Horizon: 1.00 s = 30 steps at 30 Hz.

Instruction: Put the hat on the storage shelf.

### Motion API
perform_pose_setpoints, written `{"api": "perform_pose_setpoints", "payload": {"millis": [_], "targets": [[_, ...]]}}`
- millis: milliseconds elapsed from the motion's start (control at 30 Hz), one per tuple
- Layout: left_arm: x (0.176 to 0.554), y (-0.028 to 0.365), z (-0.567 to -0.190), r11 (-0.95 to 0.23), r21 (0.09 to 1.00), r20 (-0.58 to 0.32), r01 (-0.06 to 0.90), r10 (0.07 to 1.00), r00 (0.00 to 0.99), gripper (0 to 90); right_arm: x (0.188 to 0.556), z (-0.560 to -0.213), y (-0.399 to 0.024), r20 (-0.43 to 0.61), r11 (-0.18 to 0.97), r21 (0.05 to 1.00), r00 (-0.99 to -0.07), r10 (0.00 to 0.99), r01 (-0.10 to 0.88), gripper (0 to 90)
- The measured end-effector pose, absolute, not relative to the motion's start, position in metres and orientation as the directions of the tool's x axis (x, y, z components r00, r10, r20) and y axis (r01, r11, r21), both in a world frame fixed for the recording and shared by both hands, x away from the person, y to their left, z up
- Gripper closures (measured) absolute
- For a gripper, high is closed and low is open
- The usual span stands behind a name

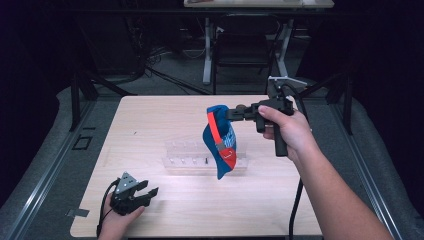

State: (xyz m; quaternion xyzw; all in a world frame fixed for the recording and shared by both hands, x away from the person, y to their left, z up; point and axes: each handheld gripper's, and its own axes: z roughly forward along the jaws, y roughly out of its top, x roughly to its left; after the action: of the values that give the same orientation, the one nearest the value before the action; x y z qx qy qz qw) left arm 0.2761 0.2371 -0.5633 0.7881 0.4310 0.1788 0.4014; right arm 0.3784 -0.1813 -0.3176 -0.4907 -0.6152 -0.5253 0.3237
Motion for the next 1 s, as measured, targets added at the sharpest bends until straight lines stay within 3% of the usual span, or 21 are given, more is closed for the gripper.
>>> {"api": "perform_pose_setpoints", "payload": {"millis": [600,1000], "targets": [[0.276,0.235,-0.563,-0.311,0.786,-0.067,0.534,0.816,0.574,49.2,0.401,-0.319,-0.151,0.928,-0.086,0.322,-0.297,0.225,0.943,89.9],[0.275,0.227,-0.558,-0.314,0.8,-0.054,0.511,0.81,0.583,48.6,0.413,-0.331,-0.155,0.925,-0.144,0.321,-0.277,0.261,0.936,89.9]]}}
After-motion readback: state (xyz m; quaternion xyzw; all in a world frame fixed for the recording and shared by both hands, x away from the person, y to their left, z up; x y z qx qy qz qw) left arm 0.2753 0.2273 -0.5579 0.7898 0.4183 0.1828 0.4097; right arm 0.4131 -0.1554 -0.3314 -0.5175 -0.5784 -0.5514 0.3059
